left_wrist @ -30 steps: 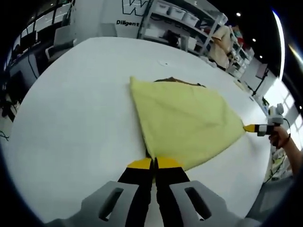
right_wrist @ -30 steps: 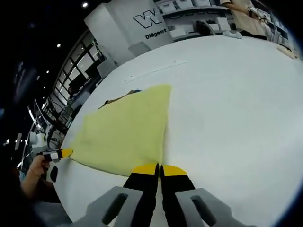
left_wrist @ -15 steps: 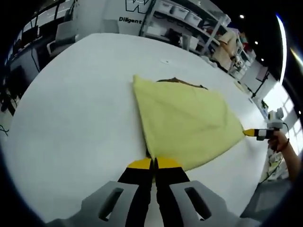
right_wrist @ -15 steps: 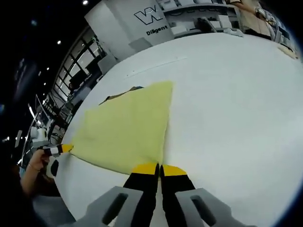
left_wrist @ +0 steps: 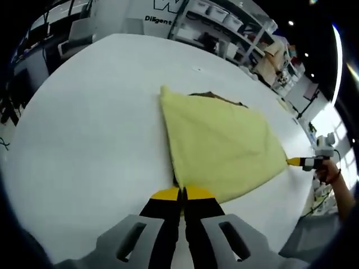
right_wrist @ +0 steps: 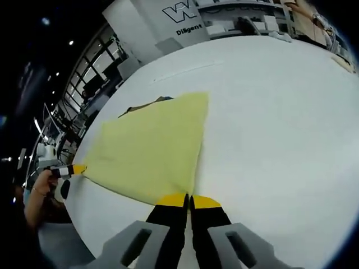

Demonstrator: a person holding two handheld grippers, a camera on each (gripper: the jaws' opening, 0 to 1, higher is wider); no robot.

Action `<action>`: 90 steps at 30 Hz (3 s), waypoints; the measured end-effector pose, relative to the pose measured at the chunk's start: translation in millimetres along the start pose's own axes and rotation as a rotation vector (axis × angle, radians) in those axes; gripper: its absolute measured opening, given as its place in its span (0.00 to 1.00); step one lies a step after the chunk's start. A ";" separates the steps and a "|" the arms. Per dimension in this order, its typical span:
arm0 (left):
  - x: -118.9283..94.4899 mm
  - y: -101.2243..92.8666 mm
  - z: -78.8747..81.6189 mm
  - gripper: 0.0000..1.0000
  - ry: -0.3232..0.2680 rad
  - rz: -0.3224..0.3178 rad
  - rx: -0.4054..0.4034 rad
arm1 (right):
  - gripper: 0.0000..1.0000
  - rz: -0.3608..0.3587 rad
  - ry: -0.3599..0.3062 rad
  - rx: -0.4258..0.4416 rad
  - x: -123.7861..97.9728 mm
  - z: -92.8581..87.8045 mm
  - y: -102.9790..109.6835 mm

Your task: Fold the garment on the visible template until the final outline fits inside the template.

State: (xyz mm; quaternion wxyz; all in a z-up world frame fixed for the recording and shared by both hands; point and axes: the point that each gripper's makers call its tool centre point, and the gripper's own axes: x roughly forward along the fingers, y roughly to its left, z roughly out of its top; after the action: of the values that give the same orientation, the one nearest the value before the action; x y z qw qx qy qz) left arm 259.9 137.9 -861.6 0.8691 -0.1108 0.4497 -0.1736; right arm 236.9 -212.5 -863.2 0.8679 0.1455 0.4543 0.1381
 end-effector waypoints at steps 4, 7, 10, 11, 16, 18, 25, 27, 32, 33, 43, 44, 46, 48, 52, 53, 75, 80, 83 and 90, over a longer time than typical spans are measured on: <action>-2.4 -1.9 -3.6 0.00 0.015 -0.003 0.020 | 0.00 -0.001 0.003 0.002 -1.7 -3.1 0.4; -2.8 -2.3 -5.4 0.00 0.018 0.000 0.044 | 0.00 -0.006 0.014 -0.017 -3.5 -6.6 2.5; -3.3 -1.9 -5.5 0.00 0.019 0.003 0.046 | 0.00 -0.010 0.021 -0.032 -4.4 -8.3 3.2; -3.6 -1.7 -5.8 0.00 0.019 0.003 0.048 | 0.00 -0.011 0.023 -0.033 -4.6 -9.0 3.1; -3.9 -1.9 -6.1 0.00 0.016 0.007 0.042 | 0.00 -0.024 0.026 -0.054 -3.1 -9.7 3.0; -4.3 -2.3 -6.8 0.00 0.019 0.006 0.045 | 0.00 -0.028 0.030 -0.050 -3.6 -10.1 2.8; -6.4 -3.3 -10.8 0.00 0.023 0.009 0.046 | 0.00 -0.031 0.033 -0.054 -4.3 -11.2 2.3; -5.5 -4.0 -11.2 0.00 0.019 0.014 0.059 | 0.00 -0.030 0.032 -0.061 -4.0 -11.3 2.5; -5.4 -3.7 -9.2 0.03 0.007 0.025 0.062 | 0.03 -0.043 0.014 -0.053 -5.6 -9.2 0.5; -6.1 -3.7 -8.7 0.05 0.003 0.028 0.063 | 0.07 -0.048 0.012 -0.058 -6.4 -8.6 0.0; -23.7 -17.6 11.6 0.53 -0.097 0.007 0.110 | 0.56 -0.024 -0.054 -0.179 -24.0 3.4 26.4; -25.8 -18.9 11.6 0.56 -0.098 0.008 0.114 | 0.59 -0.021 -0.061 -0.189 -25.8 4.4 29.2; -30.4 -21.7 12.5 0.60 -0.104 0.008 0.130 | 0.64 -0.010 -0.069 -0.196 -30.4 6.1 34.2; -34.8 -25.0 12.8 0.65 -0.107 0.004 0.144 | 0.67 0.005 -0.081 -0.201 -35.9 8.2 40.0; -45.1 -33.0 13.7 0.77 -0.113 -0.003 0.166 | 0.80 0.008 -0.105 -0.228 -46.3 12.2 47.3; -46.4 -33.9 13.7 0.79 -0.113 -0.003 0.170 | 0.82 0.009 -0.108 -0.234 -48.9 12.2 49.1; -89.9 -77.4 -2.0 0.99 -0.150 -0.046 0.284 | 0.99 0.069 -0.135 -0.331 -96.3 -11.2 95.5; -91.5 -76.4 -9.5 0.99 -0.140 -0.047 0.285 | 0.99 0.070 -0.121 -0.320 -99.5 -17.6 95.8; -93.0 -73.4 -13.0 0.99 -0.139 -0.039 0.281 | 0.99 0.057 -0.122 -0.313 -100.7 -17.7 94.1; -93.4 -70.0 -20.3 0.99 -0.116 -0.037 0.270 | 0.99 0.054 -0.117 -0.334 -103.4 -17.8 96.2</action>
State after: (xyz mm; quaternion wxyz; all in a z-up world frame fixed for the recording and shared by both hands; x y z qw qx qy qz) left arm 179.1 110.5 -779.4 0.8974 -0.0108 0.3689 -0.2417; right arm 155.0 -160.2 -759.2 0.9010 0.0192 0.3696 0.2262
